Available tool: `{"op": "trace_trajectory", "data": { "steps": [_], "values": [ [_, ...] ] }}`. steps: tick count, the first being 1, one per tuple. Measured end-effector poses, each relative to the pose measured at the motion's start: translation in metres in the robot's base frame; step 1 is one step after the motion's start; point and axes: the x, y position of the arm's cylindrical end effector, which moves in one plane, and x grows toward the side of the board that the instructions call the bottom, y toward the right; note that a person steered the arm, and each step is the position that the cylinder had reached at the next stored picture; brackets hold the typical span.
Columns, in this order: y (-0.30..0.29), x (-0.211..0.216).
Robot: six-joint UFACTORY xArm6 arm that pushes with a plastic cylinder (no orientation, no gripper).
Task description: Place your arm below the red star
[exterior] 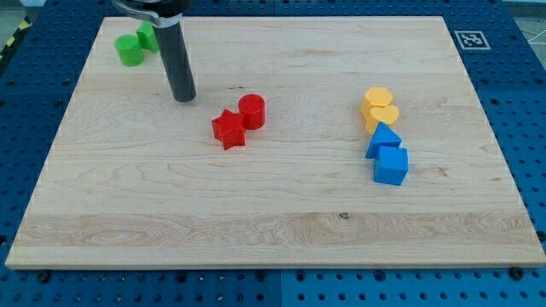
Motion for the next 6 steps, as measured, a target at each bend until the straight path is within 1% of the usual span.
{"op": "trace_trajectory", "data": {
  "steps": [1, 2, 3, 5, 6],
  "values": [
    [-0.002, 0.003],
    [-0.015, 0.03],
    [-0.015, 0.03],
    [-0.015, 0.098],
    [0.006, 0.114]
  ]
}}
